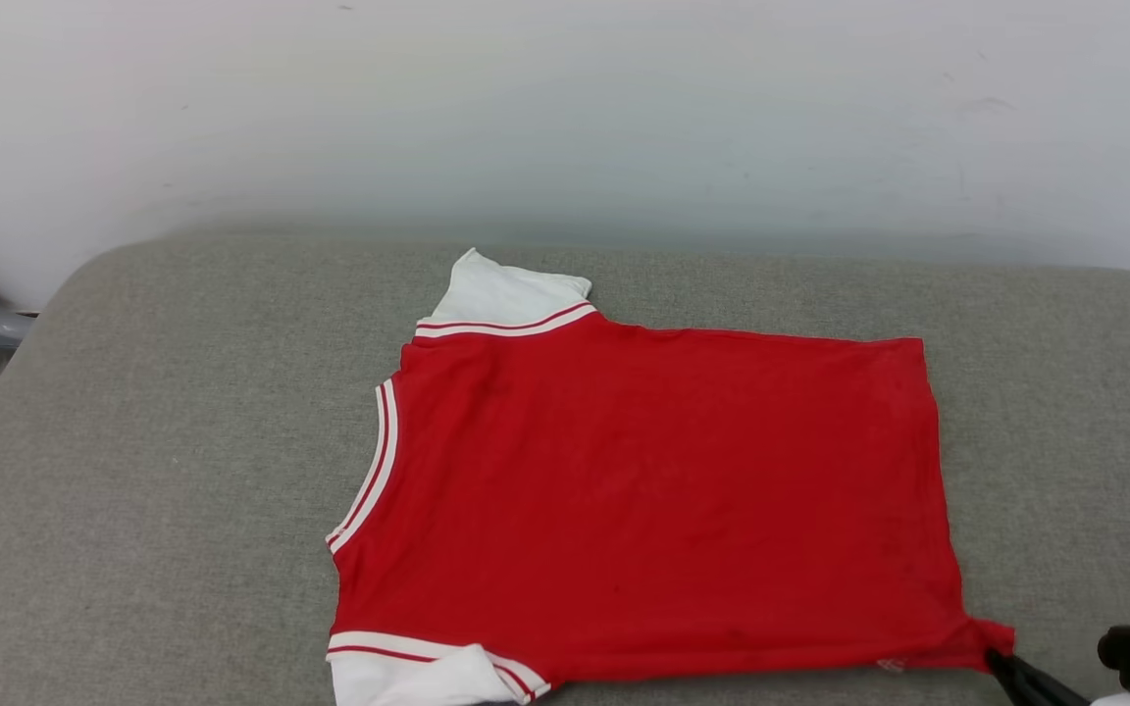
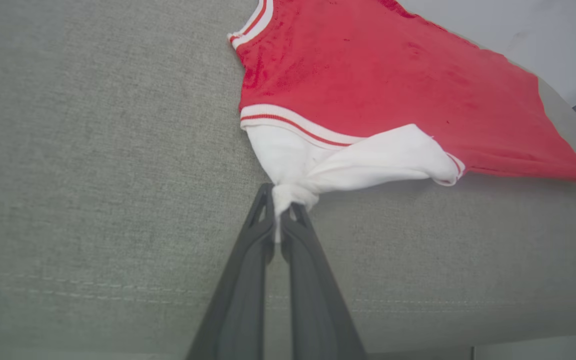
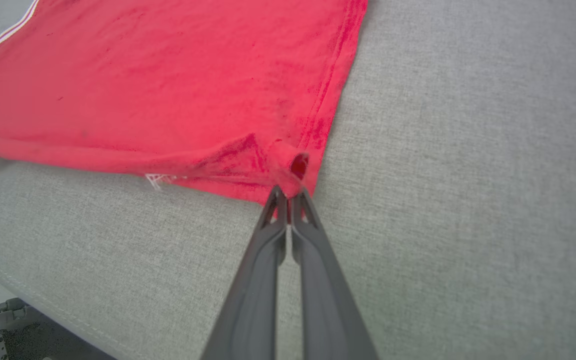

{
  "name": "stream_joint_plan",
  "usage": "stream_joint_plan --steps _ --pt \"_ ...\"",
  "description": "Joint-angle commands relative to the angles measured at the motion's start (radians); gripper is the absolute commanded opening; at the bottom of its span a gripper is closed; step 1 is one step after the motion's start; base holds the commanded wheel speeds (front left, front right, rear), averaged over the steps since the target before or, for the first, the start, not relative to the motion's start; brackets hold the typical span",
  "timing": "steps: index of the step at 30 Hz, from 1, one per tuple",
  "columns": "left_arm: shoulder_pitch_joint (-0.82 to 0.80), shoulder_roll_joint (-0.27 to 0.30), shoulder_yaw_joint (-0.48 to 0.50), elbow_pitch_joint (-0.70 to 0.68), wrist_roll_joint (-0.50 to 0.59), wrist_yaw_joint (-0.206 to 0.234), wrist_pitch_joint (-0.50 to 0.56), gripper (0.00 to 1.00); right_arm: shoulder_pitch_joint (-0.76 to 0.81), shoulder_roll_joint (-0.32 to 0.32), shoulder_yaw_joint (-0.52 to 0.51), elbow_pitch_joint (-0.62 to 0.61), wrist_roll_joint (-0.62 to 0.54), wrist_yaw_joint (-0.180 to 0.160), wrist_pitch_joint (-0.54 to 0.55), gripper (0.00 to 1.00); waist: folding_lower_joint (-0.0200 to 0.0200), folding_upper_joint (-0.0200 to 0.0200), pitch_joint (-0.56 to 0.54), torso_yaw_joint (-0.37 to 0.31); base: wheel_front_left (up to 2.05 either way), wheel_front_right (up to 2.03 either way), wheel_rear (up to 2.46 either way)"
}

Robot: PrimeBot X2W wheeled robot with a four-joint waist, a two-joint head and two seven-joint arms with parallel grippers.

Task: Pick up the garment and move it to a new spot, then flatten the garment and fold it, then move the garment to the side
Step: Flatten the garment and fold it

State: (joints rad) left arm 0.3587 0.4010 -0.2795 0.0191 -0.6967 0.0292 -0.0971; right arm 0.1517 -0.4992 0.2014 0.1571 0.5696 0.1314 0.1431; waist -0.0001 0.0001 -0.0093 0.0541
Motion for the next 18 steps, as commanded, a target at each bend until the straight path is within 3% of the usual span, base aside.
stream_joint_plan --steps 1,10,18 --pt "-0.045 0.016 0.003 0.003 0.017 -0.004 -0.007 0.0 -0.02 0.005 -0.014 -0.009 0.002 -0.002 -0.001 0.0 0.0001 -0.0001 0.002 -0.001 0.0 0.0 0.0" --pt "-0.195 0.056 -0.001 0.033 0.06 -0.038 0.0 0.0 -0.091 0.019 -0.016 -0.011 0.006 -0.002 0.002 0.0 0.0001 -0.0001 0.043 -0.021 0.0 0.0 0.0" --pt "-0.435 0.103 -0.02 0.092 0.098 -0.1 0.038 0.0 -0.197 0.025 -0.004 -0.003 0.007 -0.002 0.003 0.0 0.0001 -0.0001 0.152 -0.038 0.0 0.0 0.0"
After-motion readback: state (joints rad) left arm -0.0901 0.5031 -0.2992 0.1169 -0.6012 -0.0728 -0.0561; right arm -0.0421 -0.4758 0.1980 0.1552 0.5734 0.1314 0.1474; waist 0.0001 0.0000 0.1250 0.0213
